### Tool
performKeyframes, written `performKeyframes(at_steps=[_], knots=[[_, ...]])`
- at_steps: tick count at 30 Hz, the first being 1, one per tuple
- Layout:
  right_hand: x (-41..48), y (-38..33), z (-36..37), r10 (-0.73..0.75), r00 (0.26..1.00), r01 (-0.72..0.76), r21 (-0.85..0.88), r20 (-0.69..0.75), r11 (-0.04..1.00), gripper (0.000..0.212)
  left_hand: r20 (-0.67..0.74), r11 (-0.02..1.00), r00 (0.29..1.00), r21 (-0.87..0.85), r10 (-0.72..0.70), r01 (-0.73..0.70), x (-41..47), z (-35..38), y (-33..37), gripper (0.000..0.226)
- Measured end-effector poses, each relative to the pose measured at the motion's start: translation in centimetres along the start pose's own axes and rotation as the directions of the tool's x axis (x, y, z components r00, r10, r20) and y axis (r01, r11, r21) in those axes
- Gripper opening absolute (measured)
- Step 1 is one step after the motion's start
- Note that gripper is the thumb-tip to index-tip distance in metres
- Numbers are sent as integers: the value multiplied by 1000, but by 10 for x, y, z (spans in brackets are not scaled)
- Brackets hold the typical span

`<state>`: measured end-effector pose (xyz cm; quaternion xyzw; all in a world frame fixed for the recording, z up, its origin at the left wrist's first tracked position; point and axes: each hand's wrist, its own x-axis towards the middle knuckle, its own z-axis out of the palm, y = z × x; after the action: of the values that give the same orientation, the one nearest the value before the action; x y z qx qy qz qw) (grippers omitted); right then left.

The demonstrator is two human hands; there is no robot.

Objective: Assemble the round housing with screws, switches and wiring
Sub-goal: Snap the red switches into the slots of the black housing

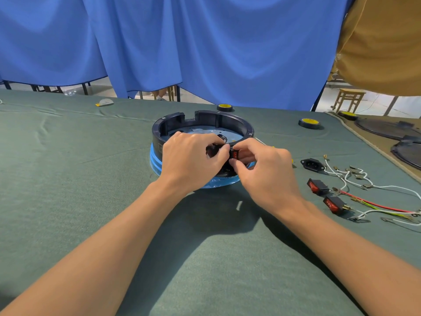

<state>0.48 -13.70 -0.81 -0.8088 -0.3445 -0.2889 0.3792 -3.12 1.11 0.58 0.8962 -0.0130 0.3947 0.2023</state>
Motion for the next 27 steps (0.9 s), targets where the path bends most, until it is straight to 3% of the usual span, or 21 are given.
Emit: performKeyframes(at_steps=[8, 13, 21, 27], knots=[[3, -2, -1, -72, 997, 72, -10, -16, 997, 18, 11, 1000, 1000, 24, -20, 20, 1, 2, -2, 32], [6, 9, -13, 14, 997, -21, 99, 72, 995, 27, -6, 999, 1000, 31, -17, 18, 2, 4, -2, 30], [8, 6, -13, 41, 999, -38, 105, -26, 994, 16, -39, 999, 999, 40, -15, 16, 2, 5, -2, 30], [8, 4, -13, 54, 998, -51, 122, -20, 991, 13, -46, 998, 998, 48, -46, 48, 4, 7, -1, 31]])
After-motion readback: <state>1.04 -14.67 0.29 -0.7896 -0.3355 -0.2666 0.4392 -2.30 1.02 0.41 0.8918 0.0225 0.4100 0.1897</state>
